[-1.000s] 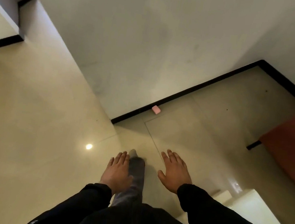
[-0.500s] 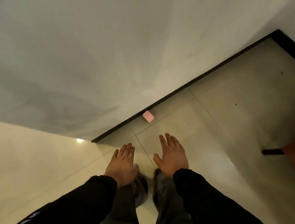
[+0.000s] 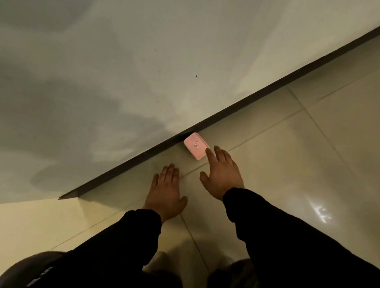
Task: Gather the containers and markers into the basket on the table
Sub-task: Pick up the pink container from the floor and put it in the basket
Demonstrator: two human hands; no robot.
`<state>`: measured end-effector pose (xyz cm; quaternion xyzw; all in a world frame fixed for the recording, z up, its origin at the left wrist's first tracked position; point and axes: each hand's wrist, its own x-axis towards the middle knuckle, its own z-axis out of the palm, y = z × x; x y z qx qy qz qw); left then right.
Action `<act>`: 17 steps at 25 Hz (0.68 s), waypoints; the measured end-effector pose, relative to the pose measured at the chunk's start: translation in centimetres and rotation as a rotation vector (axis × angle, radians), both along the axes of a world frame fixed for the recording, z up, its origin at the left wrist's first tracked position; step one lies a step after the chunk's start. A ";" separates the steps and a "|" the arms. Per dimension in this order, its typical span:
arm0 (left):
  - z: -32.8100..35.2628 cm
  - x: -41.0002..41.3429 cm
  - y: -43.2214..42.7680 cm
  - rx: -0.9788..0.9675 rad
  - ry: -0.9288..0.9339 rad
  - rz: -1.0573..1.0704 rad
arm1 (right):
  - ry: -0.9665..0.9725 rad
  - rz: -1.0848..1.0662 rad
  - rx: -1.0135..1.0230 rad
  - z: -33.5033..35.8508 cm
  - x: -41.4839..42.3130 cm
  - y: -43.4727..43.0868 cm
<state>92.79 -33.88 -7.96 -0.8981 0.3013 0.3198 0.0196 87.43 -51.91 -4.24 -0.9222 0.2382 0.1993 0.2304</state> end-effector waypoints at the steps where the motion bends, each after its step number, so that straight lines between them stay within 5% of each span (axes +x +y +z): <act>1: -2.0 1.0 -0.3 -0.011 -0.006 0.004 | -0.015 -0.040 0.011 -2.2 1.2 -0.3; 11: -10.2 3.9 -0.7 0.043 -0.004 0.030 | -0.114 -0.076 0.073 -11.8 6.5 -1.0; 17: -4.4 2.8 -1.2 0.098 0.008 -0.032 | -0.095 -0.183 0.141 -5.8 3.4 -1.0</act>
